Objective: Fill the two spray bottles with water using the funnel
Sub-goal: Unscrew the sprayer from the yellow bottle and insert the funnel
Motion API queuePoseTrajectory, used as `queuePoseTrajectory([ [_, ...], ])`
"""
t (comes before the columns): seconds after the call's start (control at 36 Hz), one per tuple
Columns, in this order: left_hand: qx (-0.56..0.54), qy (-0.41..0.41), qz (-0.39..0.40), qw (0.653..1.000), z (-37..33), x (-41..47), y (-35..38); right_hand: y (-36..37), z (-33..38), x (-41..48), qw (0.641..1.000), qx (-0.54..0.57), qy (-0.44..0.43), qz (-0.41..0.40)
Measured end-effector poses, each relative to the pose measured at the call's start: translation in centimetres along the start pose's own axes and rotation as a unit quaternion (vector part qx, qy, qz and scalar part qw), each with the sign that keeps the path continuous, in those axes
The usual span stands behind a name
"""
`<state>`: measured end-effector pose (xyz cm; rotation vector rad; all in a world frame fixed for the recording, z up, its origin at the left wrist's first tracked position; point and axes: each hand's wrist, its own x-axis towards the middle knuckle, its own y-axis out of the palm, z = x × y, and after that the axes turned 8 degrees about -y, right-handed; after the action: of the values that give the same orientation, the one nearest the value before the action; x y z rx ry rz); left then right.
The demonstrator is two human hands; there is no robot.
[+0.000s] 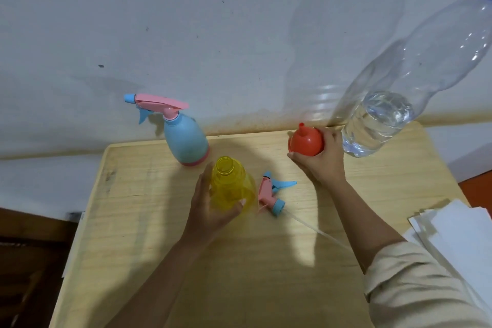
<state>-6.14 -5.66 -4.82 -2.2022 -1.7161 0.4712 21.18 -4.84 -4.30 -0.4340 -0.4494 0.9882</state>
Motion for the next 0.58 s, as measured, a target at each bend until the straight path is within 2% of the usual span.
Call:
queuePoseTrajectory([
  [0.33, -0.006, -0.006, 0.013, 1.0, -0.3, 0.1, -0.4, -1.1, 4.9, -2.3, 0.995, 0.078, -0.057, 0.012],
  [0.47, -0.027, 0.005, 0.034, 0.999, -1.7, 0.0, -0.7, -1.5, 7.7, -3.6, 0.992, 0.117, -0.039, 0.015],
  [0.58, -0.064, 0.046, 0.055, 0.995, -3.9, -0.2, -1.1, -1.7, 9.8, -4.7, 0.987, 0.157, -0.022, 0.014],
])
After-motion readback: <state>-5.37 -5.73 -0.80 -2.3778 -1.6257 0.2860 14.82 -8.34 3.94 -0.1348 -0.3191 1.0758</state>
